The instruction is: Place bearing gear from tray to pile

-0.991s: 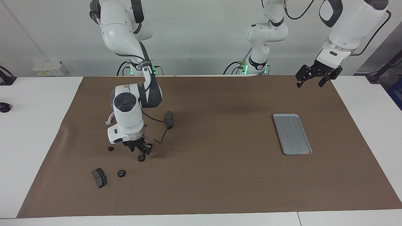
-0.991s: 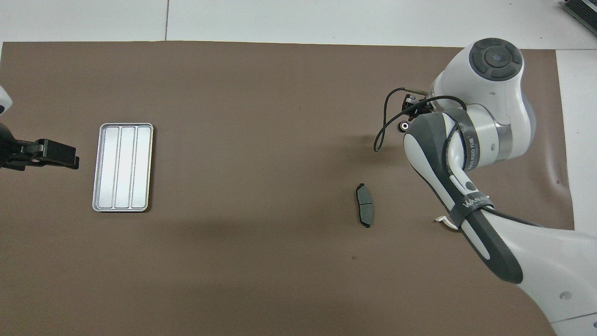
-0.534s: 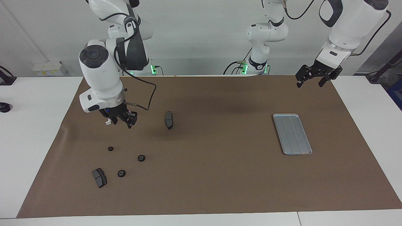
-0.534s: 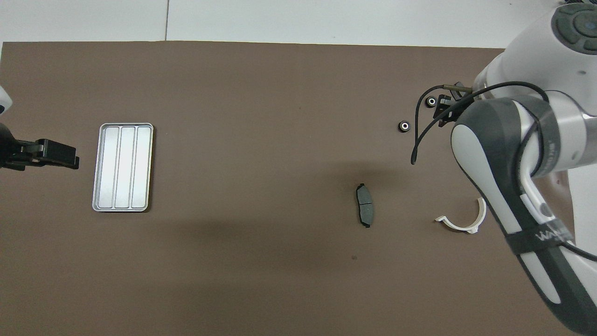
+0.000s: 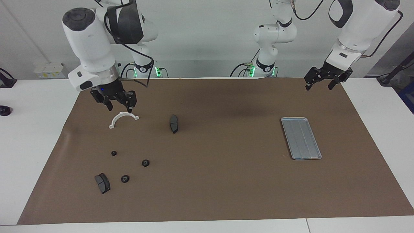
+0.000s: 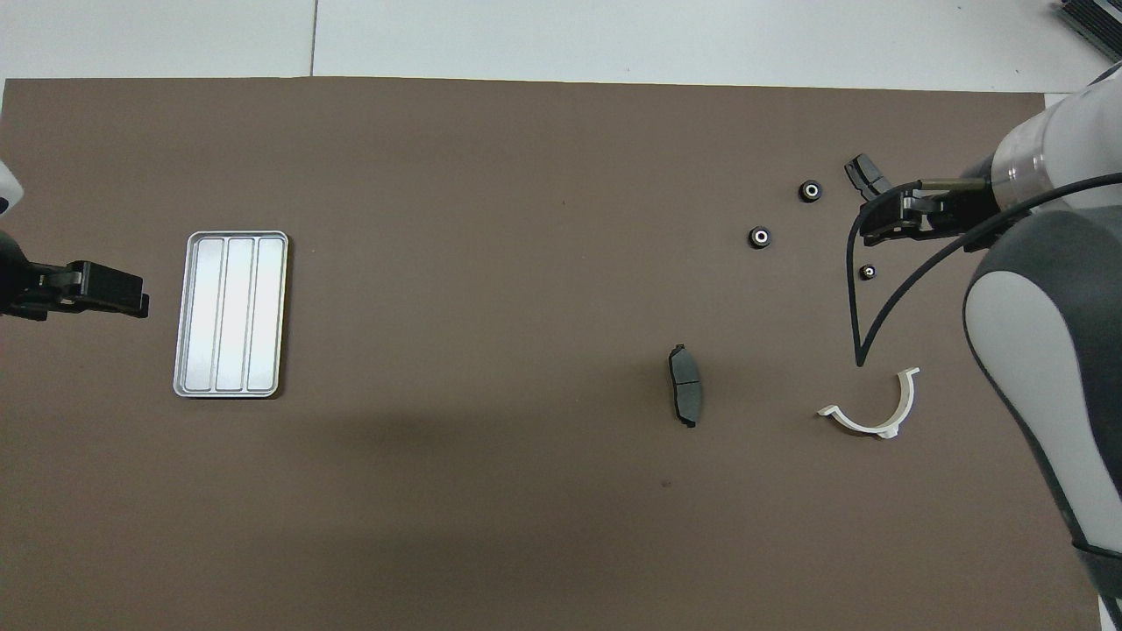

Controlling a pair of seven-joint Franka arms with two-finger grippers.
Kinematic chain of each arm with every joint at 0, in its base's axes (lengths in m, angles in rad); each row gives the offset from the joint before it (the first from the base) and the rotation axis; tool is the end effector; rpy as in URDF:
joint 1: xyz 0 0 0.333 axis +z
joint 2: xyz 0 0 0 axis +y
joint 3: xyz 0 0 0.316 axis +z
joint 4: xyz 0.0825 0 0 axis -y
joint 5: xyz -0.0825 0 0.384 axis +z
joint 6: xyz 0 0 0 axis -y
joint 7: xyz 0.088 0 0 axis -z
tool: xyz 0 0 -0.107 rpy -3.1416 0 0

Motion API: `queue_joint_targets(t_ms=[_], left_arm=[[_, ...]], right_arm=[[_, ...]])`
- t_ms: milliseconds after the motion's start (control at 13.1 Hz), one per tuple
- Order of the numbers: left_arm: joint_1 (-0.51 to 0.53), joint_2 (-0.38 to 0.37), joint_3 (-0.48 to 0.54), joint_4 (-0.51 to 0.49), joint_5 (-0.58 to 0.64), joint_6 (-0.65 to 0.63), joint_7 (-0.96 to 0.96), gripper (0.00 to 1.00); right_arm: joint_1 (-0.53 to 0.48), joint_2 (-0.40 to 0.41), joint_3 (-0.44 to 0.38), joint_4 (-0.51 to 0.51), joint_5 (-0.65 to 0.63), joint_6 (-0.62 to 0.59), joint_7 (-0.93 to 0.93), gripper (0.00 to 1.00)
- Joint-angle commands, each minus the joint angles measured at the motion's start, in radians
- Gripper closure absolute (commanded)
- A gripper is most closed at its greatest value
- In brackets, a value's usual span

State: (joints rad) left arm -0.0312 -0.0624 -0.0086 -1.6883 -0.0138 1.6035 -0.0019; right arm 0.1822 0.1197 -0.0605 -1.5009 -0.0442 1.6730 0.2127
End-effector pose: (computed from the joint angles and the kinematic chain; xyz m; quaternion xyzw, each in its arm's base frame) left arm 0.5357 -0.0229 0.6058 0.9997 -0.0186 -0.0113 0.0064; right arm 0.5965 0.0708 0.5982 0.9984 -0.0435 0.0302 0.0209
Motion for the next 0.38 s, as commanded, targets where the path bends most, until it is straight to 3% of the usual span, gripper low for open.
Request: queue_joint_targets(t_ms=[0, 305], left_arm=[[0.011, -0.007, -0.008, -0.002, 0.012, -0.013, 0.0, 0.0], [0.01, -0.007, -0.008, -0.002, 0.012, -0.011, 0.0, 0.0]], right_arm=[[-0.016, 0.002, 0.007, -0.016, 0.023, 0.06, -0.03, 0.0], [-0.006, 0.002, 0.007, -0.016, 0.023, 0.067, -0.019, 0.0]])
